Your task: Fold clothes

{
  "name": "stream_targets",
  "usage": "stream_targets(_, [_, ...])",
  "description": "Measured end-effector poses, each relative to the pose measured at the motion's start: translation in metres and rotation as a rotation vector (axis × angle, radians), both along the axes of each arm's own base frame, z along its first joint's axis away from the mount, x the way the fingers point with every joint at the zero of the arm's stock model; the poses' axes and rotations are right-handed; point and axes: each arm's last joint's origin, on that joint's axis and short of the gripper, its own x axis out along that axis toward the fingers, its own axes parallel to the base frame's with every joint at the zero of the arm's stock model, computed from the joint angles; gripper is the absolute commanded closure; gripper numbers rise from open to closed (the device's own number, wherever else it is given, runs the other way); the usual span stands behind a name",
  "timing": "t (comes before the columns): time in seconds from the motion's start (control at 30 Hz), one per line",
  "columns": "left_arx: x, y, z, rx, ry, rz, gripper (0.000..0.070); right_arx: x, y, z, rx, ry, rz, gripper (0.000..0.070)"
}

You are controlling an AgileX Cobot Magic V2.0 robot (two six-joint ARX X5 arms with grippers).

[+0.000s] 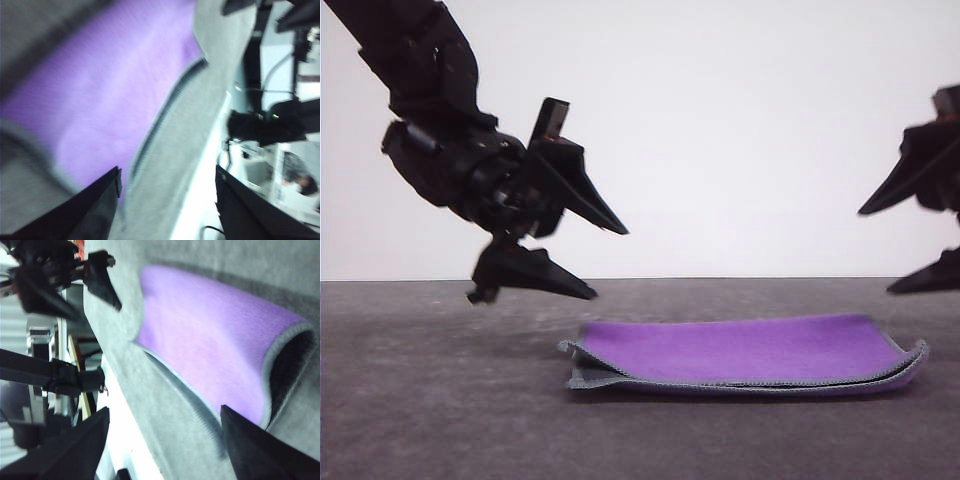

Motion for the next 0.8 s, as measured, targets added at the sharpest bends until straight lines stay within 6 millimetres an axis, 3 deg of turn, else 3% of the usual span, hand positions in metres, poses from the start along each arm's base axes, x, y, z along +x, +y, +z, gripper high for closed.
stream_targets(0.27, [0.005,0.034,0.074,0.141,-0.279,0.123,0.0333,-0.023,-0.019,0.050,-0.112,-0.107,-0.074,0.0254])
stream_targets(0.5, [-0.010,0.072,0.106,0.299,-0.333,0.246,0.0333,-0.045,-0.028,0.093,-0.447,-0.191,-0.196,0.0253])
stream_targets(0.67, [-0.017,0.090,0.114,0.386,-0.329,0.300,0.0333,-0.041,-0.028,0.094,-0.503,-0.178,-0.267,0.0253])
stream_targets(0.8, [-0.016,0.098,0.114,0.416,-0.331,0.330,0.0333,-0.036,-0.021,0.075,-0.492,-0.173,-0.285,0.0253])
